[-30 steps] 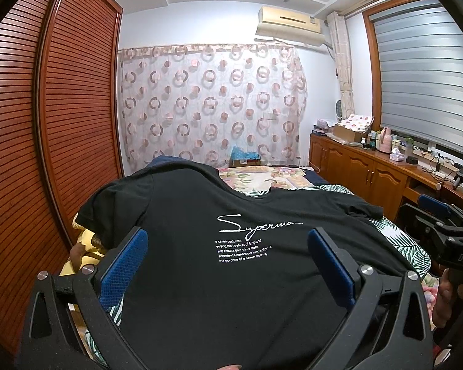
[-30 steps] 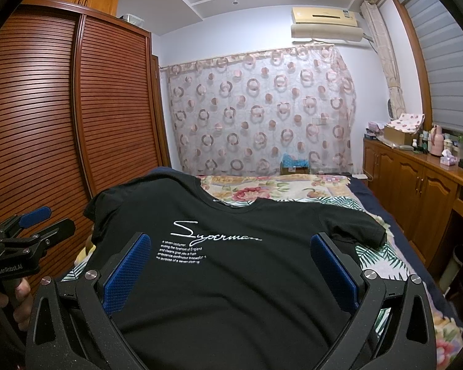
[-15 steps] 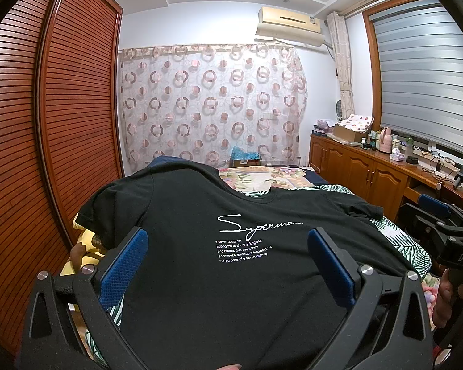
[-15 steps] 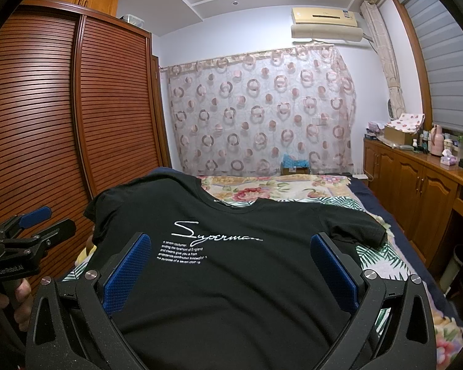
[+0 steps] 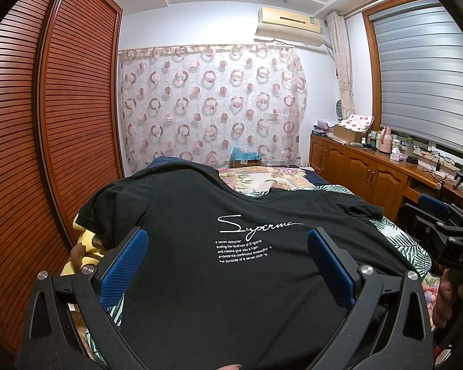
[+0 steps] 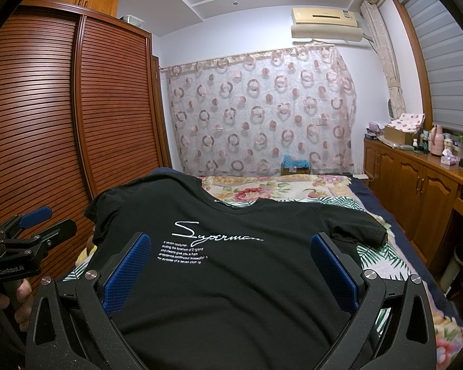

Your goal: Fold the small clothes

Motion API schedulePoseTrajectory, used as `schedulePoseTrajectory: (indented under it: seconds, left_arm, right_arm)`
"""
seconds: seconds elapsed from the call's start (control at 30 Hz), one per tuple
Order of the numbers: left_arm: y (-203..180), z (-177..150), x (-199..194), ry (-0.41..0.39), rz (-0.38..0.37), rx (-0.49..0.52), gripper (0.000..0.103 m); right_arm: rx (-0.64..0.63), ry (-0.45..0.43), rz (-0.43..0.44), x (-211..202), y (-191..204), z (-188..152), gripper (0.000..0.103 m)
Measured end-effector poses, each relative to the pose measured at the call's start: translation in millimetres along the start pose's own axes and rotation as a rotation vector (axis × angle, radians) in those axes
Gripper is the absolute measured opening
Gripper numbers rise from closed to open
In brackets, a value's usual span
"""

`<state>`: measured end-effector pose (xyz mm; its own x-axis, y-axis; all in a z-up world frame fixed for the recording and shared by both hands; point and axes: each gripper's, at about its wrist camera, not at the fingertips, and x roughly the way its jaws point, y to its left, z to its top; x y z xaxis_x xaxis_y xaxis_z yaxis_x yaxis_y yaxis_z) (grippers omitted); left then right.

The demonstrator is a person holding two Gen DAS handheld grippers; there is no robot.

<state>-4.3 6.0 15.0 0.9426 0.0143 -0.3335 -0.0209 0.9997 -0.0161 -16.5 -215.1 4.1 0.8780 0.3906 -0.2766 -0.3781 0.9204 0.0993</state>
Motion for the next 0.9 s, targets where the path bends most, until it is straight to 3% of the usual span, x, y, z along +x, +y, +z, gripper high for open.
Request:
schedulePoseTrajectory:
  seconds: [0.7, 0.9]
  left_arm:
    - [1, 1, 0, 0.009, -0.004, 0.000, 0.103]
    - [36, -6, 17, 0.066, 0.026, -0.044, 0.103]
  right_arm:
    - [0.001, 0.007, 0.014, 2, 4, 0, 0.103]
    - [0.009, 0.039, 0.061, 15, 3, -3, 0.103]
